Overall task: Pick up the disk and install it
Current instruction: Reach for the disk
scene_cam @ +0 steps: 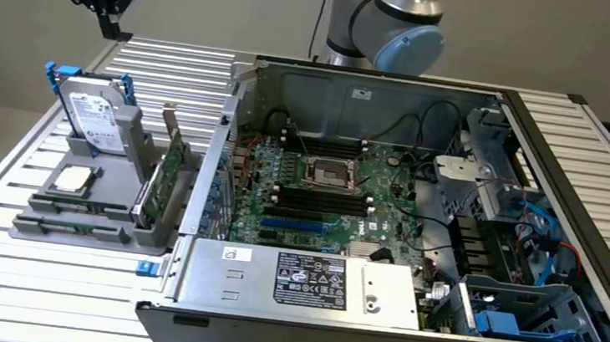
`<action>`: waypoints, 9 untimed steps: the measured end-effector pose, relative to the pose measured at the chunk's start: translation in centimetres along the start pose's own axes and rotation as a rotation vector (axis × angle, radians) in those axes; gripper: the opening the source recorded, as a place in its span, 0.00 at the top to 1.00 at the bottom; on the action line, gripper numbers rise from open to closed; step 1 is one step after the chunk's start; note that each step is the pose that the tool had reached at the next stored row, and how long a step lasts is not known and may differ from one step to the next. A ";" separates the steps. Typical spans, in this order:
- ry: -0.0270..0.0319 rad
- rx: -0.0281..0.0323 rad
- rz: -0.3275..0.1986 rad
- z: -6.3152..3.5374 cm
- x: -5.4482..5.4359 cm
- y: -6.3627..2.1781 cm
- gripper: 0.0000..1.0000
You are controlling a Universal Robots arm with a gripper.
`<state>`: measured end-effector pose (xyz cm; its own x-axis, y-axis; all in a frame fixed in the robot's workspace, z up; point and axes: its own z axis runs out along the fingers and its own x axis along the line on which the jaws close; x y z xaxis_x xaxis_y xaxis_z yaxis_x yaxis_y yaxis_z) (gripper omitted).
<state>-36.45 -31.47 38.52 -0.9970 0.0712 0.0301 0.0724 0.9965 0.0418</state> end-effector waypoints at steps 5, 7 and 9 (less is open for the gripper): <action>0.0014 0.0001 0.000 0.14 2.3 -0.11 0.89; 0.0017 0.0001 0.000 0.18 3.2 -0.18 0.89; 0.0019 0.0001 0.000 0.22 4.1 -0.24 0.89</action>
<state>-40.55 -31.41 38.42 -0.9970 0.0712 0.0319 0.0725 0.9965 0.0417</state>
